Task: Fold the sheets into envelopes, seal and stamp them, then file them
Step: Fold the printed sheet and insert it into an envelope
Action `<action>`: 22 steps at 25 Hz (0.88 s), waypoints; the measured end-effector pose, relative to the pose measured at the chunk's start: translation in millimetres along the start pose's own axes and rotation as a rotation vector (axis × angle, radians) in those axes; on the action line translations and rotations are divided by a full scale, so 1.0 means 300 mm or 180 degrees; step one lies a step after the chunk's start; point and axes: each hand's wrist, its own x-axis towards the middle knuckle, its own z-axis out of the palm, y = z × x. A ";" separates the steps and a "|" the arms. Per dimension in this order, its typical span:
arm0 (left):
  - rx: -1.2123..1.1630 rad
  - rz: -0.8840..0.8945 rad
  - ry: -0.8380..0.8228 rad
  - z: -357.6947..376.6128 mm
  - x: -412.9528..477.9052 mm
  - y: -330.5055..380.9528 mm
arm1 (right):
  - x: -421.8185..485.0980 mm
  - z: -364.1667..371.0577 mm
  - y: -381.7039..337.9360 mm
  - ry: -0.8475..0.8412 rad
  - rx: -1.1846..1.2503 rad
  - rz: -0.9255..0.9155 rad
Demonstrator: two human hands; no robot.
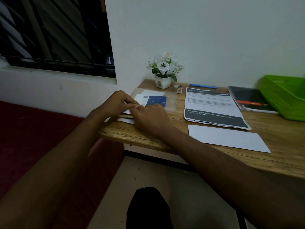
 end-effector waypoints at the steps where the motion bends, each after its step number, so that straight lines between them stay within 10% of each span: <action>1: 0.0015 -0.0007 -0.0105 -0.003 -0.002 -0.003 | 0.004 -0.005 -0.002 0.0010 -0.0024 -0.0018; 7: 0.0028 -0.0022 -0.0180 -0.013 -0.006 0.019 | 0.001 -0.014 0.008 -0.0370 0.0268 0.0301; 22: -0.0205 -0.0630 -0.0282 -0.021 -0.009 0.036 | -0.151 -0.216 0.132 0.0893 0.2851 0.1787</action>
